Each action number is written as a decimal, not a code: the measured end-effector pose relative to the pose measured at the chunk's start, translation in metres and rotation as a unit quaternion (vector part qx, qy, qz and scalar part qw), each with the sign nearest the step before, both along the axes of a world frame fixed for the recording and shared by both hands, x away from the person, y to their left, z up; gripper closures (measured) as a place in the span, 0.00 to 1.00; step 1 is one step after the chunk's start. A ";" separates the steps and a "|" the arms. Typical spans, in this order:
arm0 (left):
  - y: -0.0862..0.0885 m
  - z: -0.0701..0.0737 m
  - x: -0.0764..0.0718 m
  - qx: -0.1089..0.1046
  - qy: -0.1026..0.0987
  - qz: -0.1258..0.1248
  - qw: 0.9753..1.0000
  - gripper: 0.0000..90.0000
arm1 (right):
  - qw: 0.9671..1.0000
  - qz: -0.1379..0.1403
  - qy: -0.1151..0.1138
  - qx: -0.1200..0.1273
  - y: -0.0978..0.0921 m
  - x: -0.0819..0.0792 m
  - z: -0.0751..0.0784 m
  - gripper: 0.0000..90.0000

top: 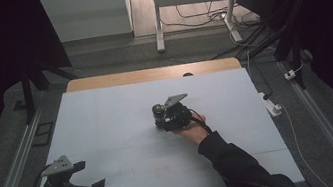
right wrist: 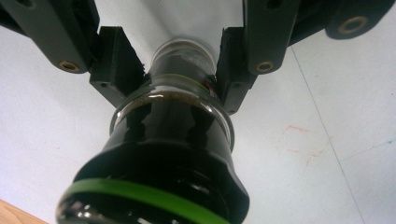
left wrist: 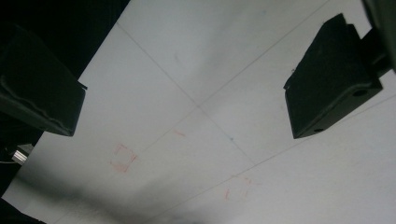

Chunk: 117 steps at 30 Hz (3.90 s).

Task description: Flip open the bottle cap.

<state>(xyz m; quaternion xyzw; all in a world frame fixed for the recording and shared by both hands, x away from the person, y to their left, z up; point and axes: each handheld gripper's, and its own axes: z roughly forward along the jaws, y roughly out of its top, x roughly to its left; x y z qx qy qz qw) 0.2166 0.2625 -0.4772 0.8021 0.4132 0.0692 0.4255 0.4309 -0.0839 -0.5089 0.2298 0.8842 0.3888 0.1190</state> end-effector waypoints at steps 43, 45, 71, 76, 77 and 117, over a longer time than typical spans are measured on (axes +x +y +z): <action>-0.091 0.014 0.121 0.015 -0.054 -0.048 0.997 0.00 | 1.000 0.003 0.000 0.000 0.000 0.001 0.000 0.59; -0.093 0.014 0.123 0.013 -0.054 -0.050 0.997 0.00 | 1.000 0.003 0.000 0.000 0.000 0.001 0.000 0.59; -0.133 0.004 0.165 0.041 -0.058 -0.084 0.994 0.20 | 1.000 0.003 0.001 0.000 0.000 0.000 0.000 0.59; -0.134 0.006 0.167 0.041 -0.067 -0.095 0.992 0.51 | 1.000 0.005 -0.001 -0.002 0.000 0.001 0.000 0.59; -0.135 0.006 0.167 0.040 -0.067 -0.098 0.992 0.64 | 1.000 0.005 0.000 -0.002 0.000 0.001 0.000 0.59; -0.145 0.017 0.175 0.026 -0.056 -0.094 0.994 0.99 | 1.000 0.004 0.000 -0.003 0.000 0.000 0.000 0.59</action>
